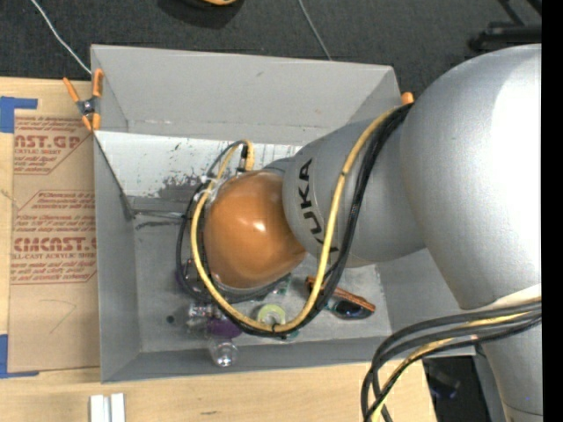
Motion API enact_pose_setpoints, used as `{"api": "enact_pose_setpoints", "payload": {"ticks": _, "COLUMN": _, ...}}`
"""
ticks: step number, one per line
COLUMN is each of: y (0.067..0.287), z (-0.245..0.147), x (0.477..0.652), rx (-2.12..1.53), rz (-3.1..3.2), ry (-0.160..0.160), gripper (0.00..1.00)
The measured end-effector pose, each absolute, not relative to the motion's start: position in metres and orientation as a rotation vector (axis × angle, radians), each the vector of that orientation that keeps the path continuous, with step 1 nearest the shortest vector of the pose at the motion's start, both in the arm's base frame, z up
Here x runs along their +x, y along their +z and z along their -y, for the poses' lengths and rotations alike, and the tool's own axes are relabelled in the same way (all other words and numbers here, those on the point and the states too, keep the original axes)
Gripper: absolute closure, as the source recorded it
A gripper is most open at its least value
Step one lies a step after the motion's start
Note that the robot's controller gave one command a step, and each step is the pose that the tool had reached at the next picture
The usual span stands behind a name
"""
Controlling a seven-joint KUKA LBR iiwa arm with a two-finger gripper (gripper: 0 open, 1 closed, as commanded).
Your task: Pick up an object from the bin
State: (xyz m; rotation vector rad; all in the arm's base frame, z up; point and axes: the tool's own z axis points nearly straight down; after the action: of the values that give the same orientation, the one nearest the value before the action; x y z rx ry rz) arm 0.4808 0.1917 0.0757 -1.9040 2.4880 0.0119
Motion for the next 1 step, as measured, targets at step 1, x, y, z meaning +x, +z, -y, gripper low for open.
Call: {"api": "enact_pose_setpoints", "payload": {"ticks": 1, "y": 0.0757, "z": -0.1917, "x": 0.4808, "rx": -1.904, "rz": -2.488, "ry": 0.012, "gripper": 1.00}}
